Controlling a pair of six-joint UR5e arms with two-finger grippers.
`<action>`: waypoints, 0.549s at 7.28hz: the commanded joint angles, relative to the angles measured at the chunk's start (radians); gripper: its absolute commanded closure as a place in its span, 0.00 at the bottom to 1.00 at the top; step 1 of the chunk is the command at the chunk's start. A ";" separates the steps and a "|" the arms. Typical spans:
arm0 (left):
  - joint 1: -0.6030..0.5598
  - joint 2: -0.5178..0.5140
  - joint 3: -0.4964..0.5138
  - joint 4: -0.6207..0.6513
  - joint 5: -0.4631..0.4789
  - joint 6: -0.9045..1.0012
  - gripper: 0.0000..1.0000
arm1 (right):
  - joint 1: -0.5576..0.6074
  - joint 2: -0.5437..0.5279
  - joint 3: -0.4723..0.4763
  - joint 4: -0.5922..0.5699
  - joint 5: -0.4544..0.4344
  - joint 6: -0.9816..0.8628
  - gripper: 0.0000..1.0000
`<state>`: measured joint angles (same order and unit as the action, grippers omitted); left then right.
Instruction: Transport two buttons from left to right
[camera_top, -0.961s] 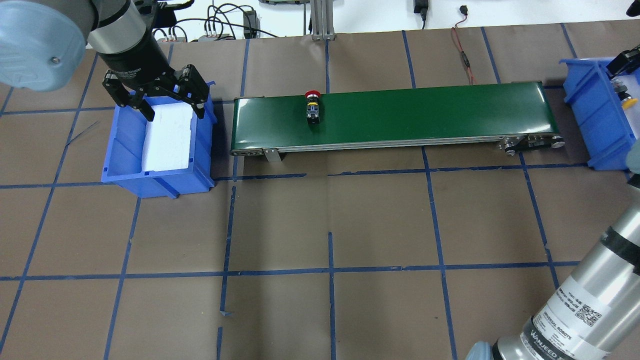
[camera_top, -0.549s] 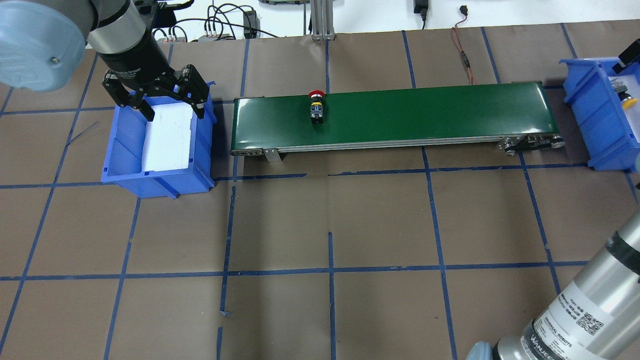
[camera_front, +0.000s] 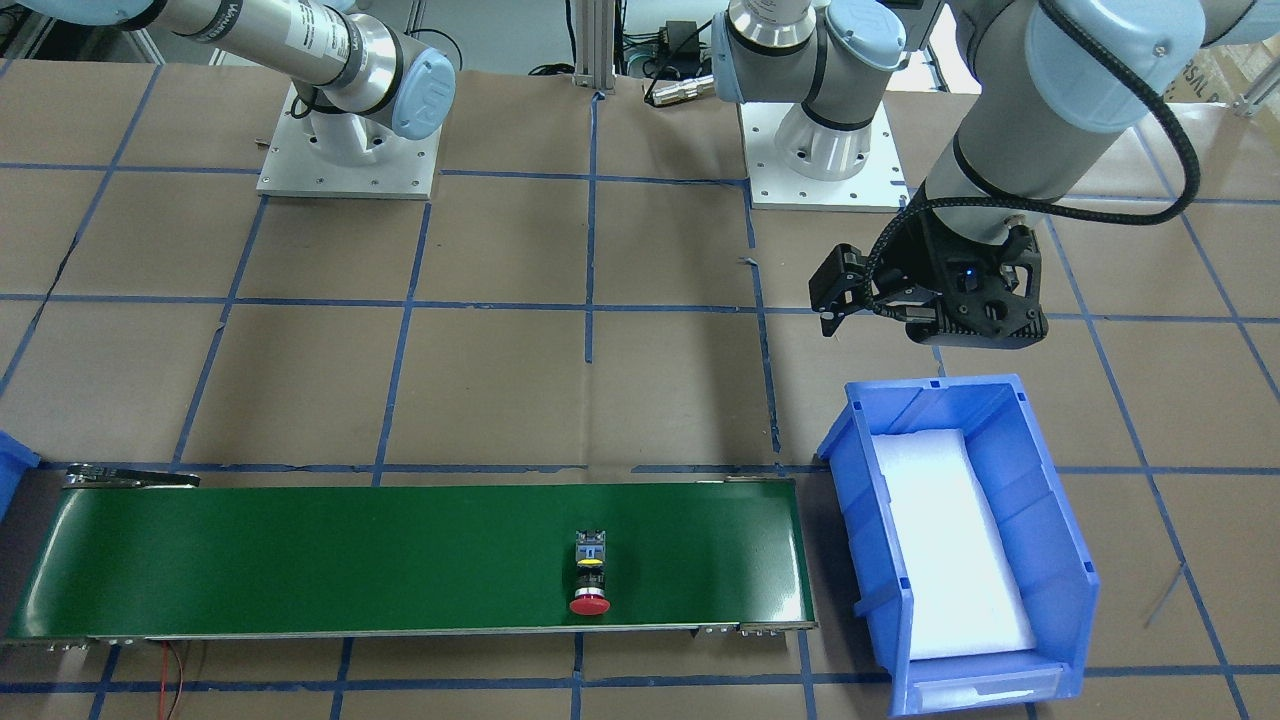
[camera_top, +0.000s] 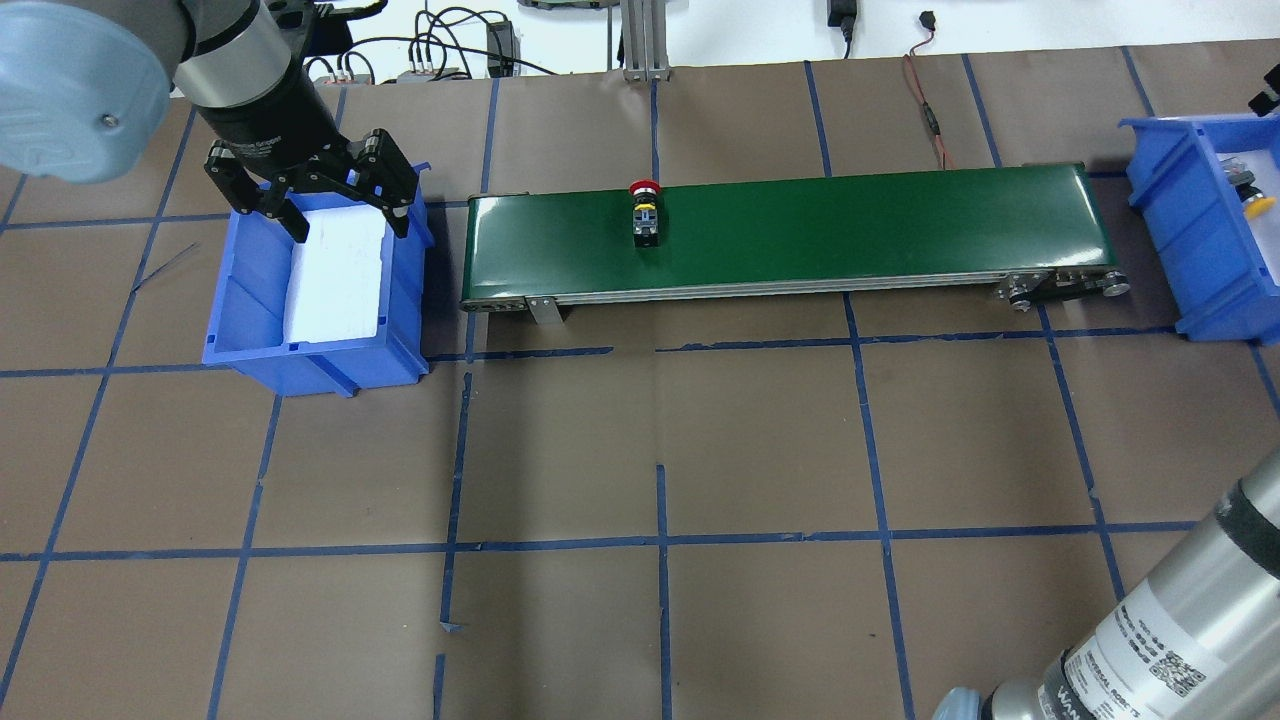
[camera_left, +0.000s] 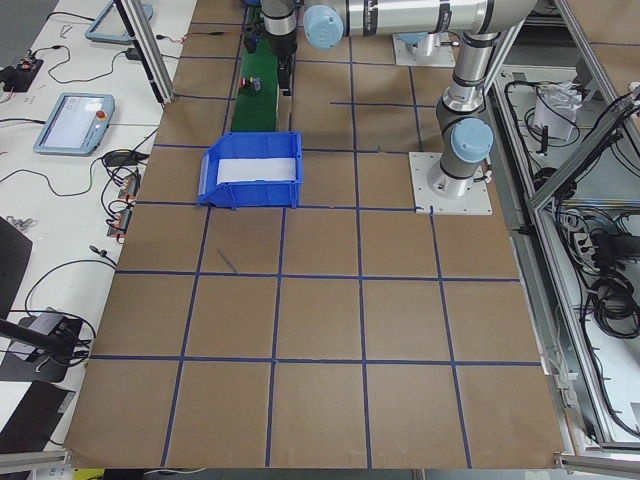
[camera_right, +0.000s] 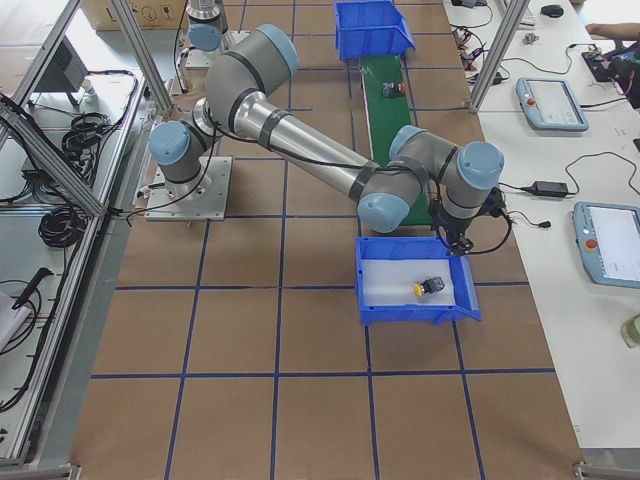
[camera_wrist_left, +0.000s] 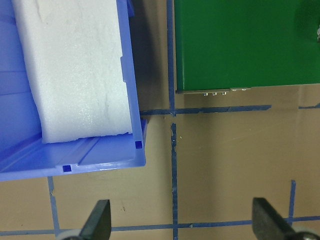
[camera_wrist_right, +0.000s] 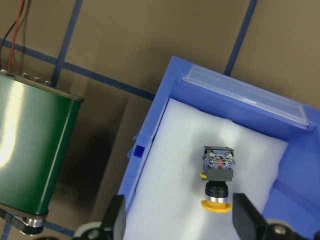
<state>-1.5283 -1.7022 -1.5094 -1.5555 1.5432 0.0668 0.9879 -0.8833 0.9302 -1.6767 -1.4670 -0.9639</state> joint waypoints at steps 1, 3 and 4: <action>-0.003 -0.004 0.000 0.000 0.000 0.001 0.00 | 0.113 -0.016 0.001 -0.006 0.029 0.036 0.22; -0.006 -0.005 0.000 0.000 0.000 0.001 0.00 | 0.217 -0.016 0.015 -0.008 0.033 0.233 0.22; -0.009 -0.007 -0.002 -0.001 0.000 -0.004 0.00 | 0.269 -0.017 0.019 -0.012 0.030 0.278 0.22</action>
<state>-1.5340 -1.7072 -1.5101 -1.5561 1.5432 0.0667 1.1911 -0.8989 0.9421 -1.6847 -1.4368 -0.7657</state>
